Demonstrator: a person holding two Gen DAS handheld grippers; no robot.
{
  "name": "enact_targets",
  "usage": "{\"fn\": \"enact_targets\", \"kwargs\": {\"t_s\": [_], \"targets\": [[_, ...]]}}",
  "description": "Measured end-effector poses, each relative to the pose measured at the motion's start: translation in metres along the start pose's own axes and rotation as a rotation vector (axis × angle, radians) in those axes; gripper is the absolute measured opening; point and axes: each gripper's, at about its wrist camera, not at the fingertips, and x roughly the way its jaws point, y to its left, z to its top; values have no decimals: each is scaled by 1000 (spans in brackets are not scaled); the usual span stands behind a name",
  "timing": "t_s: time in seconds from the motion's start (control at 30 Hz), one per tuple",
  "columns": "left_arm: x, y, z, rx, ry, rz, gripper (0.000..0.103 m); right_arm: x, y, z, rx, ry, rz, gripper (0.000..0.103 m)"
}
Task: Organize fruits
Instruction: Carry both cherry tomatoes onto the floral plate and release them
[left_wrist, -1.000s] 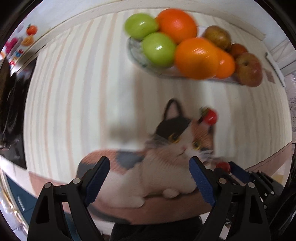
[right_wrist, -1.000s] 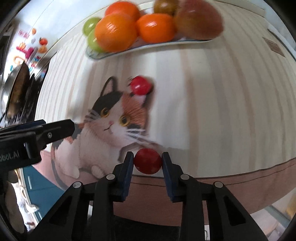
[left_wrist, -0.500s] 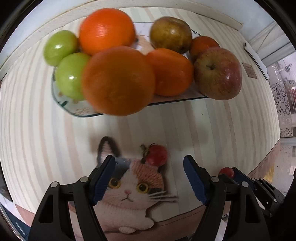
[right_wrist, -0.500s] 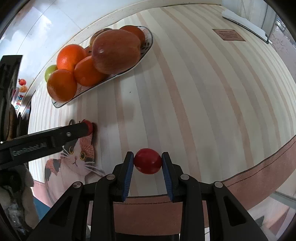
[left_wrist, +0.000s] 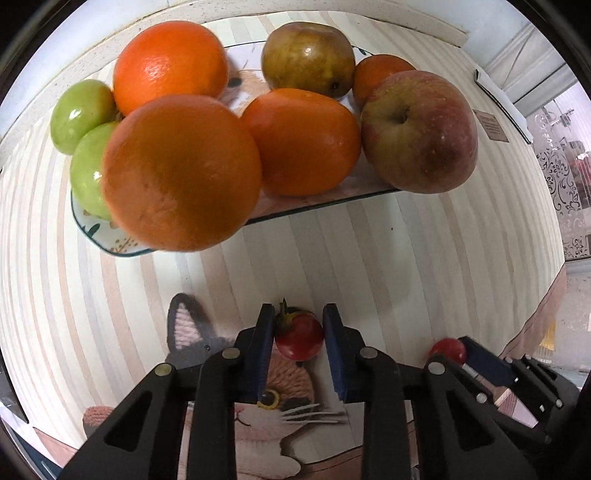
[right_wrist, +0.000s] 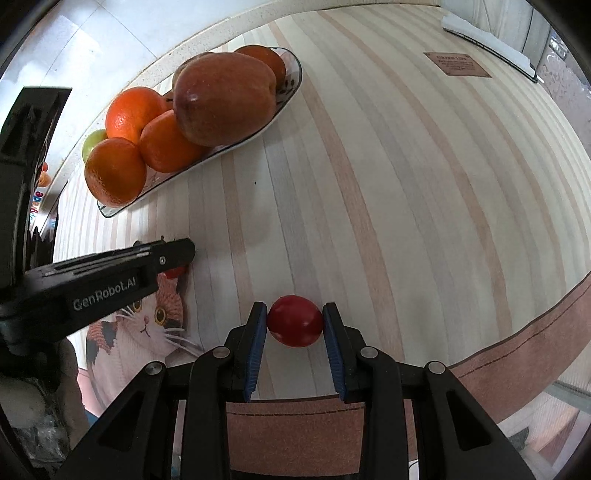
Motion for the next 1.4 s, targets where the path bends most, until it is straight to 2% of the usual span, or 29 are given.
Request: {"fn": "enact_targets", "kwargs": {"t_s": [0.23,0.33,0.53,0.77,1.0,1.17,1.27,1.4], "targets": [[-16,23,-18,-20,-22,-24,24,-12,4,8,1,-19,28,33],[-30,37,-25,-62,-36,-44,23,-27,-3,9,-6,-29,50,33],[-69,82,-22,-146,-93,-75,24,-44,11,22,-16,-43,129,33],[-105,131,5,-235,-153,-96,24,-58,51,52,-55,-66,218,33],[-108,150,44,-256,-191,-71,24,-61,70,89,-63,-105,249,33],[-102,161,59,-273,-163,-77,24,-62,65,118,-31,-145,242,33],[-104,158,68,-286,-151,-117,24,-65,48,138,13,-171,231,33],[-112,139,99,-246,-159,-148,24,-61,27,168,62,-166,232,33]]}}
